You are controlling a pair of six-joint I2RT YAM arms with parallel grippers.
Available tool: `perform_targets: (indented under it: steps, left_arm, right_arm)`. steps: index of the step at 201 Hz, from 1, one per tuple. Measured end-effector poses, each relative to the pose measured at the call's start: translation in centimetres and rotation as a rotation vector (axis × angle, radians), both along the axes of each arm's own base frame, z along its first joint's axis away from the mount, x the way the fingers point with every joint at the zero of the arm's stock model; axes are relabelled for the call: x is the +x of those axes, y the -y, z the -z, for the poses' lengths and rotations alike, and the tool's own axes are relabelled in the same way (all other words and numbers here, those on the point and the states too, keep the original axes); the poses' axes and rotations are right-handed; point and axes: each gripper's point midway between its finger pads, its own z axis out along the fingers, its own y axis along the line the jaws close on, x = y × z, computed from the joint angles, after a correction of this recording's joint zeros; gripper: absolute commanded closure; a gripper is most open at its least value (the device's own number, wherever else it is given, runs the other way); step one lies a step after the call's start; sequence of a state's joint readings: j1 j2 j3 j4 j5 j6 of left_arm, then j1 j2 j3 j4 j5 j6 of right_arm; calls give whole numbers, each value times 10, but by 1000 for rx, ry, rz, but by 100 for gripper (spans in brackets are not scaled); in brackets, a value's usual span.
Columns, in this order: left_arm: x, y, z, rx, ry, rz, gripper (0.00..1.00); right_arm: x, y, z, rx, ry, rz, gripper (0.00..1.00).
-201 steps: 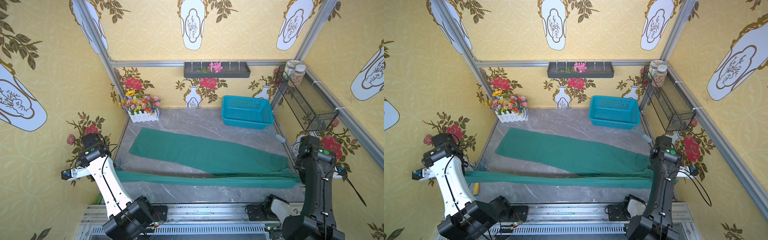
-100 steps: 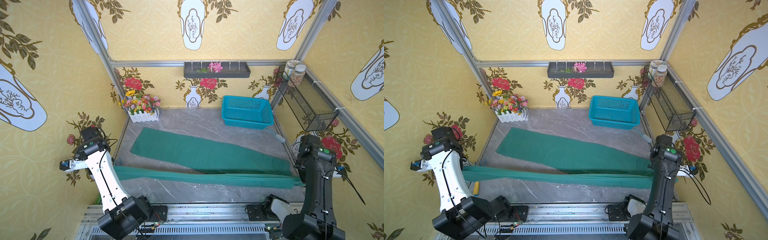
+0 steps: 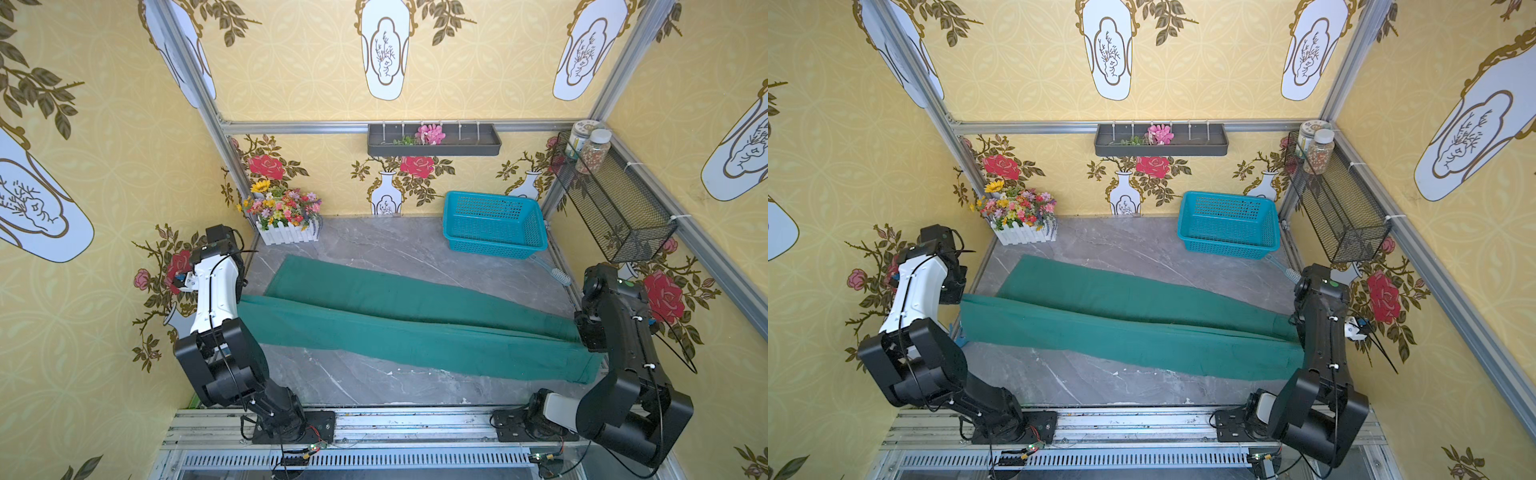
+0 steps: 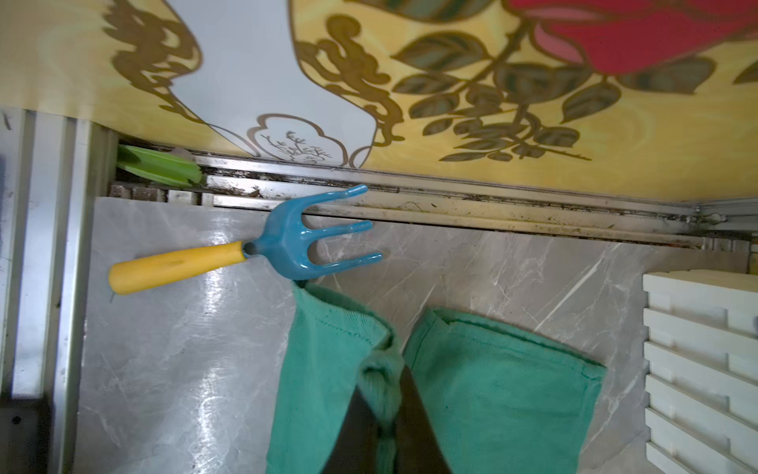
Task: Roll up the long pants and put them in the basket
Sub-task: Fold the long pant at the center of the board.
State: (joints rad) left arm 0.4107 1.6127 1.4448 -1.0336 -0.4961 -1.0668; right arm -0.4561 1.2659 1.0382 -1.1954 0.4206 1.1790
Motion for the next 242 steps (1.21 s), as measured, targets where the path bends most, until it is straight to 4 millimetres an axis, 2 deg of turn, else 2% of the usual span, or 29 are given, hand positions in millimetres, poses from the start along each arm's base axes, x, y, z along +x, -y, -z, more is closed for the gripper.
perform_targets:
  steps: [42, 68, 97, 143, 175, 199, 242]
  left_arm:
    - [26, -4, 12, -6, -20, -29, 100]
    - [43, -3, 10, 2, -1, -35, 100]
    - [67, -1, 7, 7, 18, -13, 100]
    - [90, 1, 8, 3, 18, -5, 100]
    - [117, 7, 6, 23, 32, 27, 100]
    - [140, 10, 12, 34, 22, 50, 100]
    - [159, 17, 31, 39, -23, 67, 100]
  right_arm:
    - [28, -1, 10, 4, -2, -30, 100]
    - [46, 0, 12, -1, 8, -31, 100]
    - [56, 1, 16, 0, 8, -12, 100]
    - [76, 7, 16, -7, 27, -6, 100]
    - [91, 10, 17, -18, 38, -16, 100]
    - [98, 12, 24, -19, 36, -20, 100]
    - [110, 17, 34, -46, 53, -33, 100]
